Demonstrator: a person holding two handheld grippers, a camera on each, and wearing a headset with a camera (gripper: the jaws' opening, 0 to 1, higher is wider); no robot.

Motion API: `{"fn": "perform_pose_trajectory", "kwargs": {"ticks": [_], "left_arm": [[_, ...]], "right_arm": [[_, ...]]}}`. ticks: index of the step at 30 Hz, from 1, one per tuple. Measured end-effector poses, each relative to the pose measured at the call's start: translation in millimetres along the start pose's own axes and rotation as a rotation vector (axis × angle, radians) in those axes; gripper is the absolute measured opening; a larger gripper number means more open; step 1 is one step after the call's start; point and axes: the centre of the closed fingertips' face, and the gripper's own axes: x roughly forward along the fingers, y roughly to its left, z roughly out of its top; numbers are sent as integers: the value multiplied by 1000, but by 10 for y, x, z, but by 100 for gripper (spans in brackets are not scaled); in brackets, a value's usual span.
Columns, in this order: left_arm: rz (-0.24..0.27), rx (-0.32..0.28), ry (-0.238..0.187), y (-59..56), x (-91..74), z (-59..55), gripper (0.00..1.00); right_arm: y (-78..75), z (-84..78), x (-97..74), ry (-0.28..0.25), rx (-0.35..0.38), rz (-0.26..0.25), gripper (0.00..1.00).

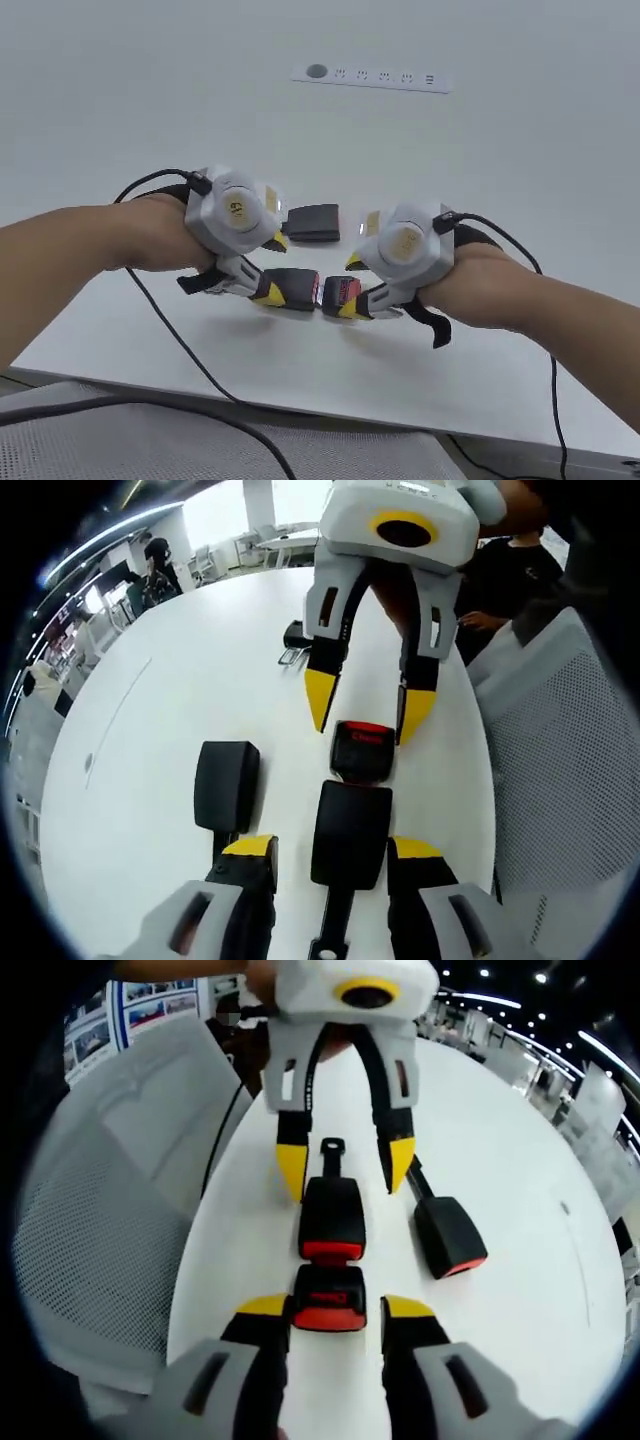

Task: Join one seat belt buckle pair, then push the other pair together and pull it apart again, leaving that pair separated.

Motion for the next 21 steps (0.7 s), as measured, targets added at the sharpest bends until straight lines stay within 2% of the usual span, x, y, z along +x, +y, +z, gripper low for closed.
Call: {"fn": "perform_pose_trajectory", "kwargs": {"ticks": [13, 20, 21], "left_arm": [[35, -6, -23, 200, -41, 201, 48], [54, -8, -27, 388, -39, 249, 48], [55, -10, -28, 420, -35, 258, 48]], "right_arm": [[-235, -165, -259, -5, 35, -54, 35], [-420, -335, -387, 12, 54, -85, 35], [-466, -370, -414, 17, 50, -104, 37]]}}
